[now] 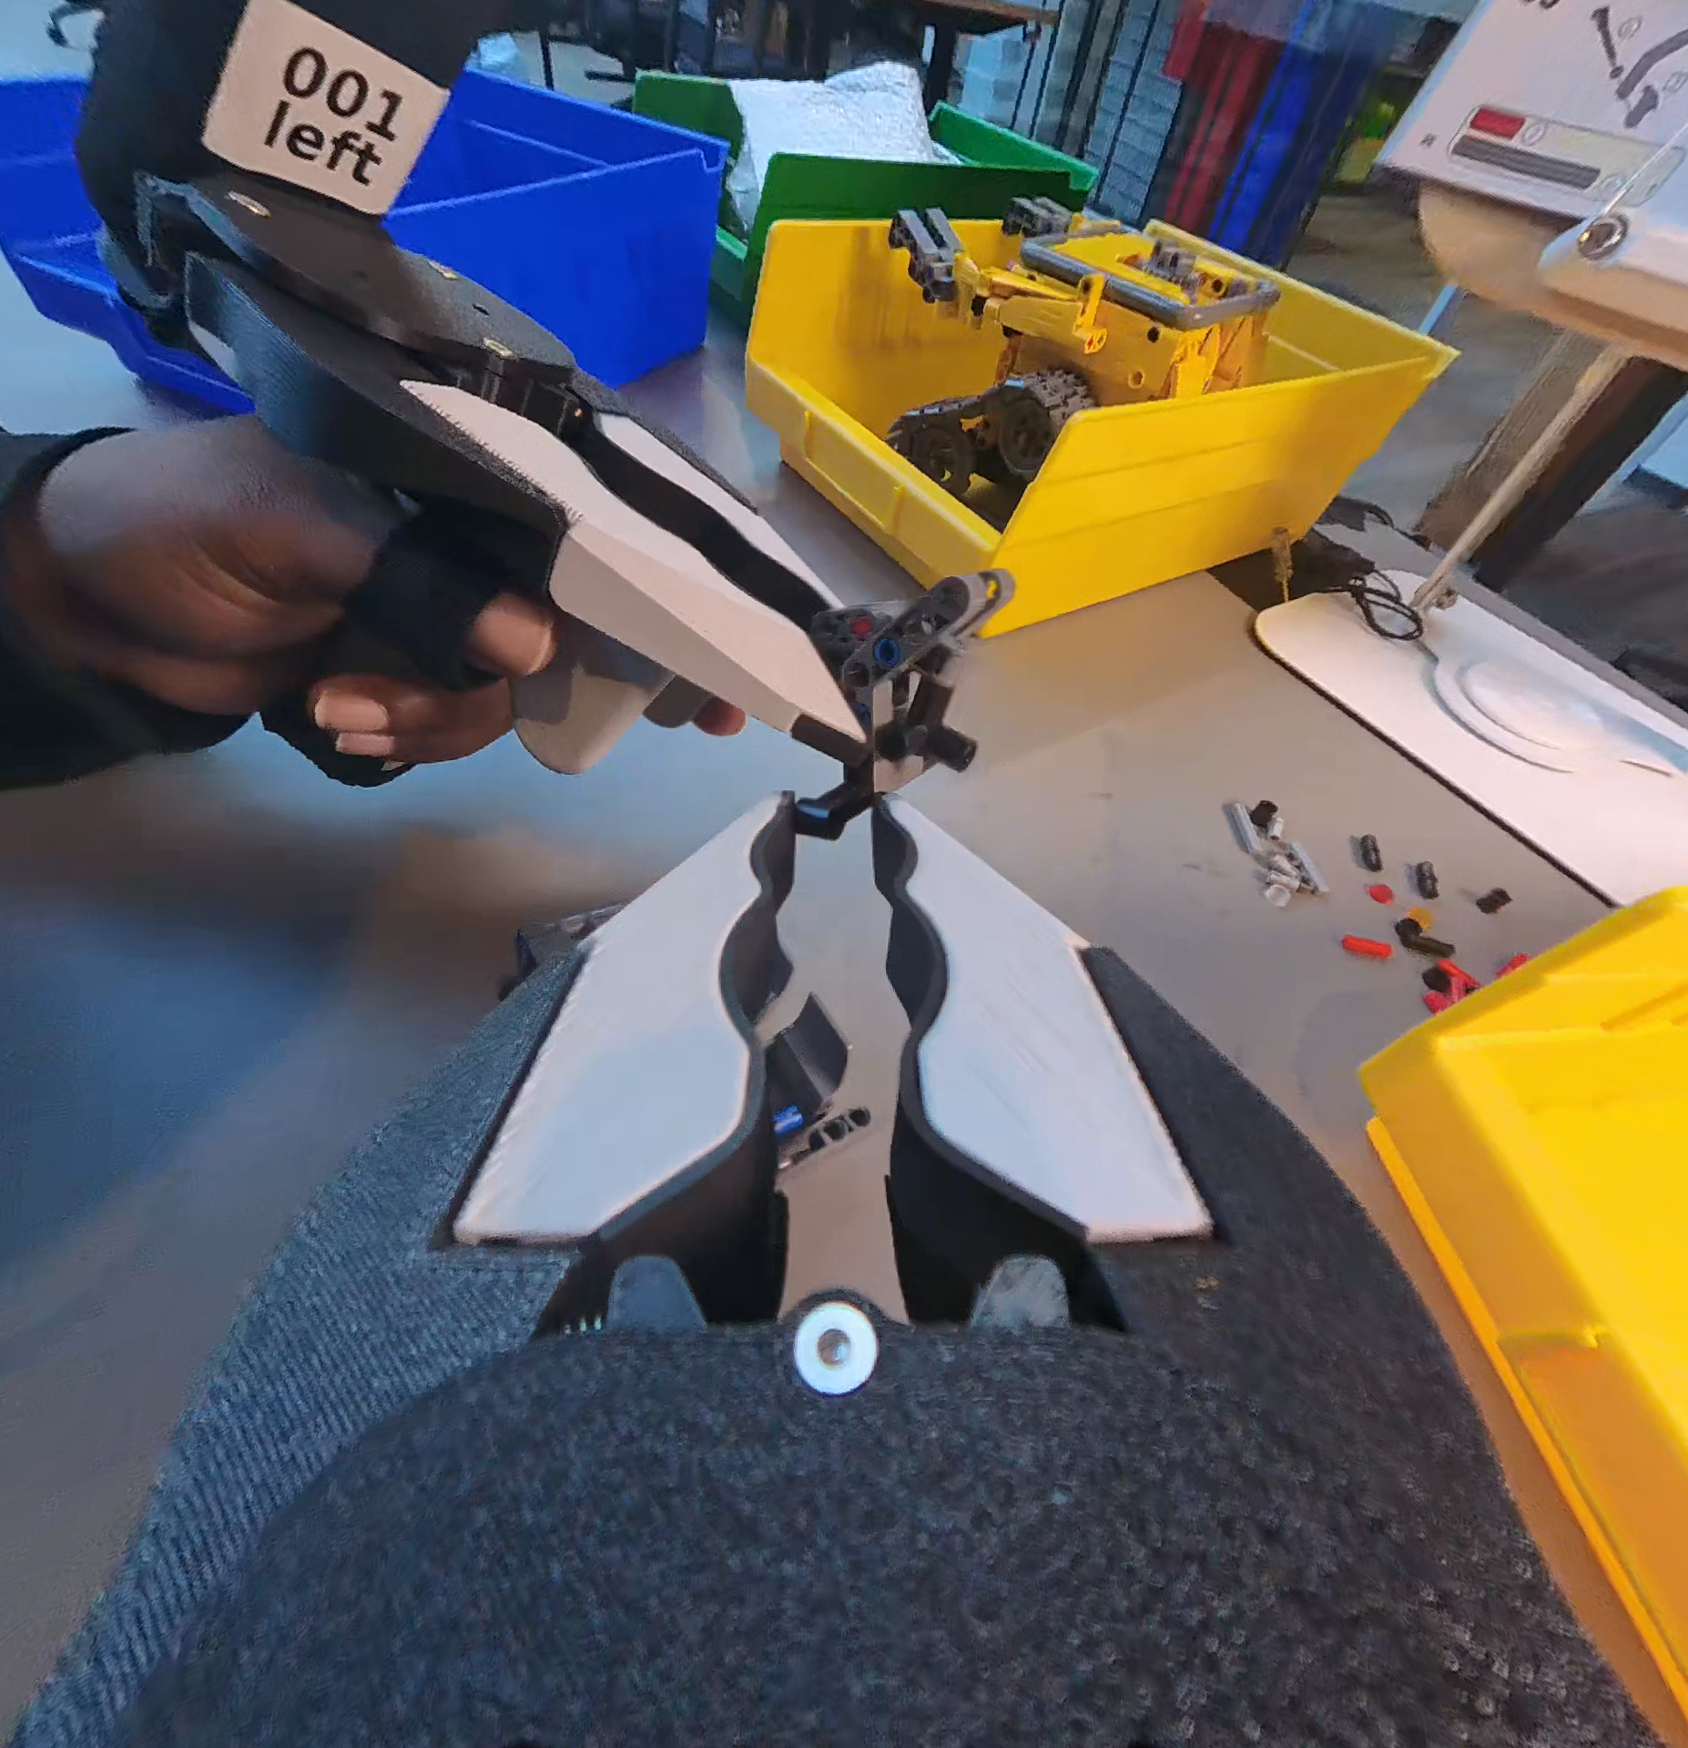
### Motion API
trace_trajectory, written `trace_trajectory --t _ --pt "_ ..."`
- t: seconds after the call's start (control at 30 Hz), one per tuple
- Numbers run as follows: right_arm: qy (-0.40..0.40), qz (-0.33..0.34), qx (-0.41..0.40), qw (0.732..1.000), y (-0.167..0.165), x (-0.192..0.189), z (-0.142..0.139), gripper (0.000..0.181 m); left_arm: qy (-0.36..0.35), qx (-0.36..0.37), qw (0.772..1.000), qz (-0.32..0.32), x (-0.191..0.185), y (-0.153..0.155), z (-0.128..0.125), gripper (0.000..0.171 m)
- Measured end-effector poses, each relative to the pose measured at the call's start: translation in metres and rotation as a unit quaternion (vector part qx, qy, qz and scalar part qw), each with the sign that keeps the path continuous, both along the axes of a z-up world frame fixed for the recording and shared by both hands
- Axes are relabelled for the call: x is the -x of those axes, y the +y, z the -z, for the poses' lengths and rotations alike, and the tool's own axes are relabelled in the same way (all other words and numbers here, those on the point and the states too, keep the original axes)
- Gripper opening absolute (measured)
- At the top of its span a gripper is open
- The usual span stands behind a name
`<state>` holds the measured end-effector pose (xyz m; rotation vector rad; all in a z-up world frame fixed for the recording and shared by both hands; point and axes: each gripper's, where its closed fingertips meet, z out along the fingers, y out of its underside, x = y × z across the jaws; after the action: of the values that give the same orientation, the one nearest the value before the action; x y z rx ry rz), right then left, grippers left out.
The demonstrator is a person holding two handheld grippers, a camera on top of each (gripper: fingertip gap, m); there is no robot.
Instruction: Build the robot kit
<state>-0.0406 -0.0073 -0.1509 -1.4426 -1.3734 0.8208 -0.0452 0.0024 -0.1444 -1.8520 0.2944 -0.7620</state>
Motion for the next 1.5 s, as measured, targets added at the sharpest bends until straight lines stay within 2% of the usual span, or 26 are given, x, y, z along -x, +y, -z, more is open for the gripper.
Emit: trace_trajectory --t 0.07,0.17,0.27,0.33,0.37,0.43,0.57,0.67,0.73,0.8,0.9,1.03,1.2,1.3,1.5 --pt "0.021 -0.026 0.013 0.999 0.002 -0.006 -0.007 0.007 -0.006 -0.006 1.000 0.025 -0.002 -0.004 -0.003 0.025" --pt "0.076 -0.119 0.099 0.985 -0.006 -0.018 -0.020 0.007 -0.006 -0.015 0.994 0.111 -0.010 -0.015 -0.003 0.035" --pt "0.130 -0.160 0.168 0.964 -0.004 -0.025 -0.028 0.007 -0.035 -0.002 0.987 0.159 -0.013 -0.020 0.002 0.038" --pt "0.138 -0.175 0.203 0.954 -0.006 -0.027 -0.027 0.007 -0.068 -0.004 0.980 0.185 -0.018 -0.024 -0.004 0.035" --pt "0.134 -0.180 0.203 0.953 -0.008 -0.027 -0.025 0.007 -0.073 -0.009 0.978 0.193 -0.020 -0.025 -0.007 0.032" --pt "0.125 -0.187 0.199 0.954 -0.011 -0.026 -0.020 0.007 -0.050 -0.015 0.978 0.204 -0.024 -0.028 -0.005 0.013" --pt "0.100 -0.187 0.197 0.957 -0.009 -0.026 -0.011 0.008 -0.004 -0.010 0.977 0.211 -0.025 -0.029 0.003 0.008" --pt "0.033 -0.175 0.108 0.978 -0.002 -0.023 0.002 0.017 0.044 0.003 0.977 0.210 -0.022 -0.026 0.015 0.006" --pt "-0.008 -0.188 0.060 0.980 -0.003 -0.019 0.006 0.024 0.066 0.012 0.975 0.213 -0.021 -0.024 0.022 0.006" --pt "-0.016 -0.205 0.032 0.978 -0.005 -0.012 0.003 0.023 0.083 0.017 0.972 0.221 -0.022 -0.024 0.028 0.006" --pt "-0.041 -0.239 0.042 0.969 -0.006 -0.006 0.009 0.016 0.100 0.023 0.967 0.232 -0.023 -0.025 0.034 0.006" --pt "-0.038 -0.278 0.108 0.954 -0.008 -0.001 0.012 0.013 0.097 0.028 0.968 0.231 -0.022 -0.025 0.037 0.006" --pt "-0.013 -0.267 0.130 0.955 -0.003 0.000 0.010 0.009 0.066 0.038 0.971 0.228 -0.015 -0.023 0.035 0.007" --pt "0.002 -0.266 0.114 0.957 -0.004 -0.001 0.005 0.008 0.060 0.040 0.969 0.236 -0.012 -0.025 0.036 0.007" --pt "0.008 -0.278 0.132 0.952 -0.007 -0.002 0.007 0.009 0.065 0.042 0.964 0.253 -0.013 -0.028 0.038 0.006"
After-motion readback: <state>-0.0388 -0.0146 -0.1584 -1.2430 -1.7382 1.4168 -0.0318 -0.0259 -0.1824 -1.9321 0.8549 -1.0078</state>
